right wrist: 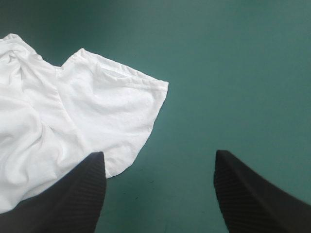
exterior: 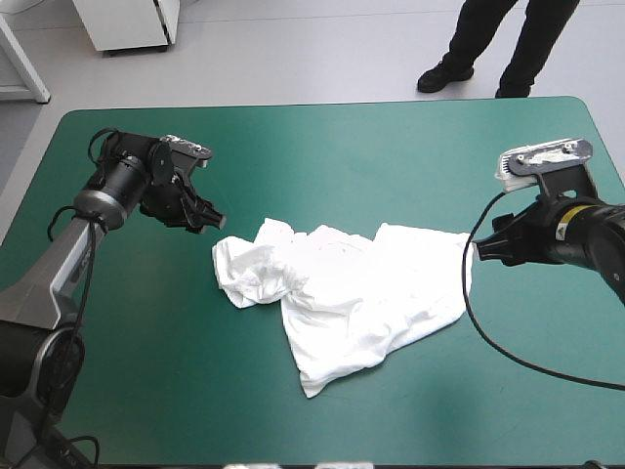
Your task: Fold the cloth
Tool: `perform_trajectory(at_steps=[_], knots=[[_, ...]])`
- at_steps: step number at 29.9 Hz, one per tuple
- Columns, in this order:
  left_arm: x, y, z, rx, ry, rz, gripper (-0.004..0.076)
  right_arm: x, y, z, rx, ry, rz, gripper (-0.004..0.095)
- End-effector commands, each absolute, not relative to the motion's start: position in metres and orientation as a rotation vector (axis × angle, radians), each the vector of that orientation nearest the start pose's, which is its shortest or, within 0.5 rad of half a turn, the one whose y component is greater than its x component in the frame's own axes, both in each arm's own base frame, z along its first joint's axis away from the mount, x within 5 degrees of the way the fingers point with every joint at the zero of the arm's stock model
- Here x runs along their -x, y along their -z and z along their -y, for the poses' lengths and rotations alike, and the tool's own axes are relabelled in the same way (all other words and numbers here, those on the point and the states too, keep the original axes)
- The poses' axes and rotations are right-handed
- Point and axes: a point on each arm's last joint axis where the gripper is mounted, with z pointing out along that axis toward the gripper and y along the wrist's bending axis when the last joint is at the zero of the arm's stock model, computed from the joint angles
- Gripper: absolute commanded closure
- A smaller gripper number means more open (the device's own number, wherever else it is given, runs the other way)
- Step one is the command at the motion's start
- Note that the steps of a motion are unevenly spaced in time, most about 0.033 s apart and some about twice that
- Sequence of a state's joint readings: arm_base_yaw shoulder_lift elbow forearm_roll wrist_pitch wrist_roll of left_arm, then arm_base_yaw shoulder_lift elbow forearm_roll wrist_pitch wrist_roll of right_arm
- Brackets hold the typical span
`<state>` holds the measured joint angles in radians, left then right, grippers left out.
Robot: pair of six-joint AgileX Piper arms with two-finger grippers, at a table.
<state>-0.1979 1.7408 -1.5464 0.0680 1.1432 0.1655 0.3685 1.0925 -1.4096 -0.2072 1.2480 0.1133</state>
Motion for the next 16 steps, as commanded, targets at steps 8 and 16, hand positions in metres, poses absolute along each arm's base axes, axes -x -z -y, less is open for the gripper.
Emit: perform_trajectory(at_steps=[8, 16], knots=[[-0.378, -0.276, 0.082, -0.521, 0.093, -2.810, 0.0267, -0.180, -0.437, -0.050, 0.311, 0.044, -2.392, 0.0314], [-0.383, -0.232, 0.085, -0.531, 0.128, -2.920, 0.0289, -0.180, -0.435, -0.053, 0.311, 0.002, -2.405, 0.0328]])
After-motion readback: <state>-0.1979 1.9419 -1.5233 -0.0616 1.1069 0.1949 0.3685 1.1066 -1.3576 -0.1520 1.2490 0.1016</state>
